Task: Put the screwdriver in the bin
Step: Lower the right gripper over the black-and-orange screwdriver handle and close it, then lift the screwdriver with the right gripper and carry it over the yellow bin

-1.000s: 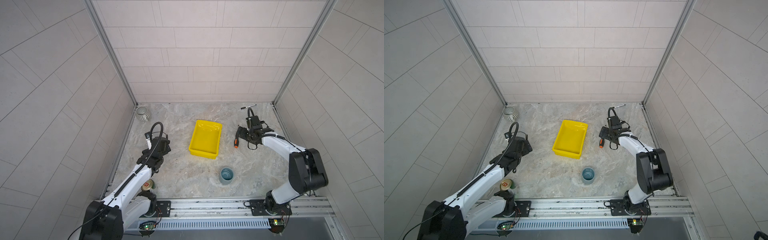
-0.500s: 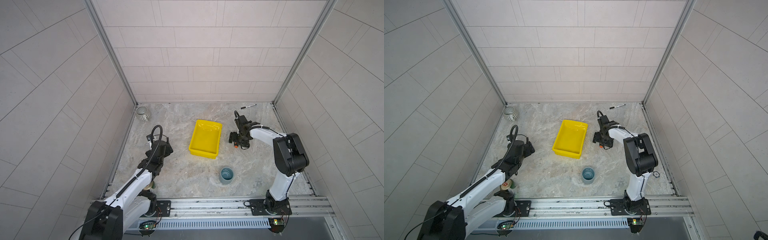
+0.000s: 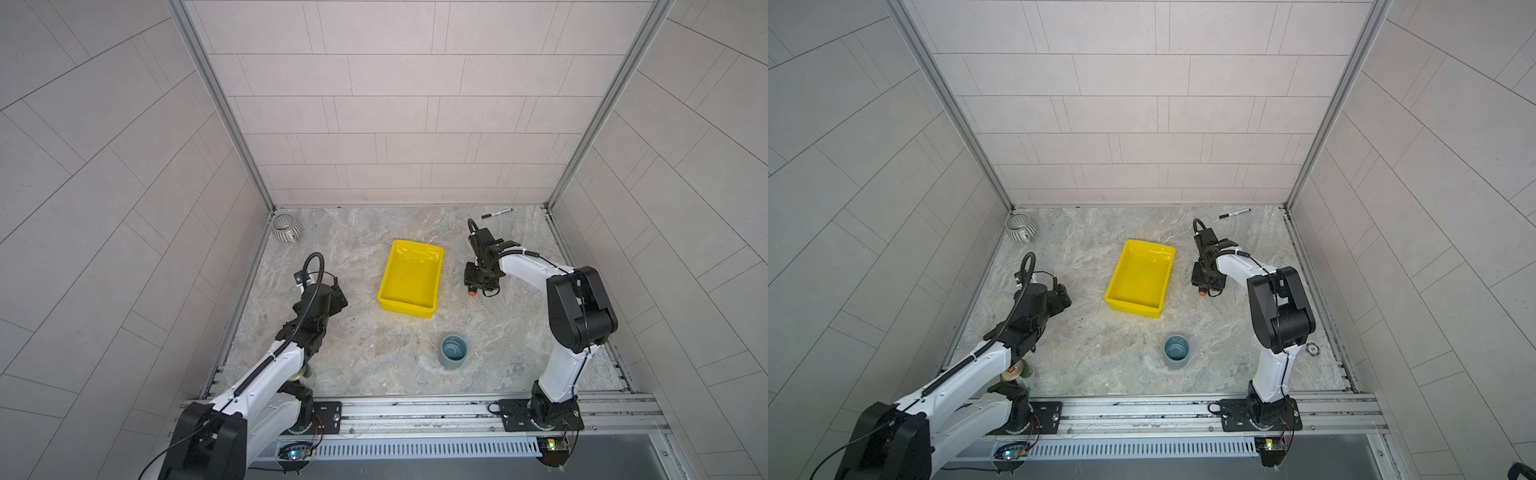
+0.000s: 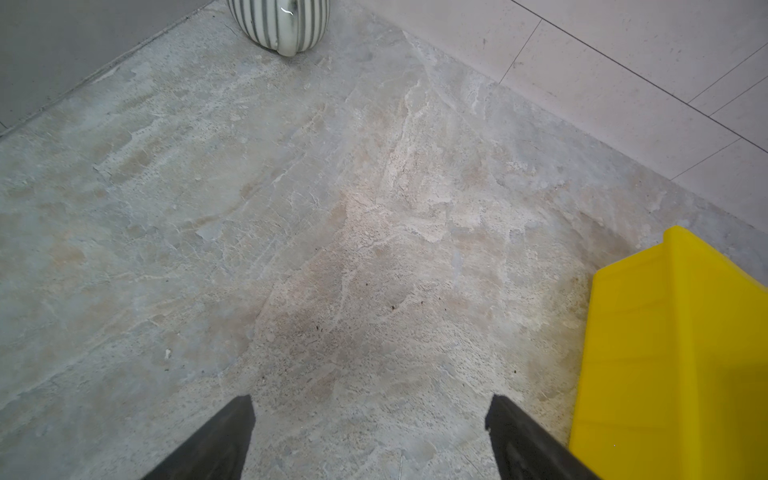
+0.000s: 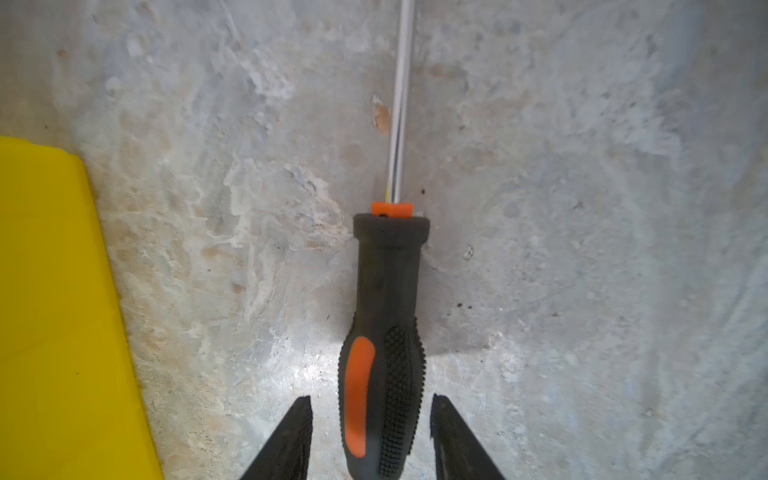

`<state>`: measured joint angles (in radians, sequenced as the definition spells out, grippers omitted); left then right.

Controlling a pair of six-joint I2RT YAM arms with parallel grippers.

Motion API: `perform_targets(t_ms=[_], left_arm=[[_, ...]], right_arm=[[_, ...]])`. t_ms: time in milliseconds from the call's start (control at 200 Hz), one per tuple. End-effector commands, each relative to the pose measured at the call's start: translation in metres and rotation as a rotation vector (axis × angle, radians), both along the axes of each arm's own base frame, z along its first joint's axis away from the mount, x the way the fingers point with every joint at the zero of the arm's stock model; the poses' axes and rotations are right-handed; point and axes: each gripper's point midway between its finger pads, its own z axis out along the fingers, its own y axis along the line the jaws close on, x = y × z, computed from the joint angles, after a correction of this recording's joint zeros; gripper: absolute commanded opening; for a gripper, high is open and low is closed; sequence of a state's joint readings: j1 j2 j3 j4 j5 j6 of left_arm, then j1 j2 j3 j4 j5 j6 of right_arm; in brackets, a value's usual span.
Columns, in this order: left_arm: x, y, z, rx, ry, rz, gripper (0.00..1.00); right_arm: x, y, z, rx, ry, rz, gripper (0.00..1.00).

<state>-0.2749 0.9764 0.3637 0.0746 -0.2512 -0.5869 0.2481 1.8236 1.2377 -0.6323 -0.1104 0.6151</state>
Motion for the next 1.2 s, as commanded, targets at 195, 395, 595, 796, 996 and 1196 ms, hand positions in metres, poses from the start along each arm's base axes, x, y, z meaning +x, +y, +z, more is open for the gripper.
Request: perform_targets(t_ms=[195,395,595,796,996,1196], left_arm=[[0.001,-0.005,0.008,-0.035,-0.074,-0.034,0.94],[0.001,-0.006,0.008,-0.037,-0.077,-0.037,0.94],[0.000,-0.006,0.008,-0.038,-0.080,-0.036,0.94],[0.000,-0.006,0.008,-0.041,-0.079,-0.039,0.94],[0.000,-0.007,0.008,-0.042,-0.081,-0.041,0.94],[0.001,-0.009,0.006,-0.045,-0.078,-0.047,0.94]], right_arm=[[-0.007,-0.008,-0.011,-0.053,0.050,0.002,0.44],[-0.009,-0.010,-0.013,-0.062,0.052,0.003,0.40],[-0.015,-0.013,-0.024,-0.080,0.079,0.010,0.31],[-0.019,-0.019,-0.012,-0.101,0.056,0.019,0.14],[-0.030,-0.020,0.021,-0.089,-0.003,0.011,0.08],[-0.034,0.021,0.069,-0.023,-0.149,0.023,0.08]])
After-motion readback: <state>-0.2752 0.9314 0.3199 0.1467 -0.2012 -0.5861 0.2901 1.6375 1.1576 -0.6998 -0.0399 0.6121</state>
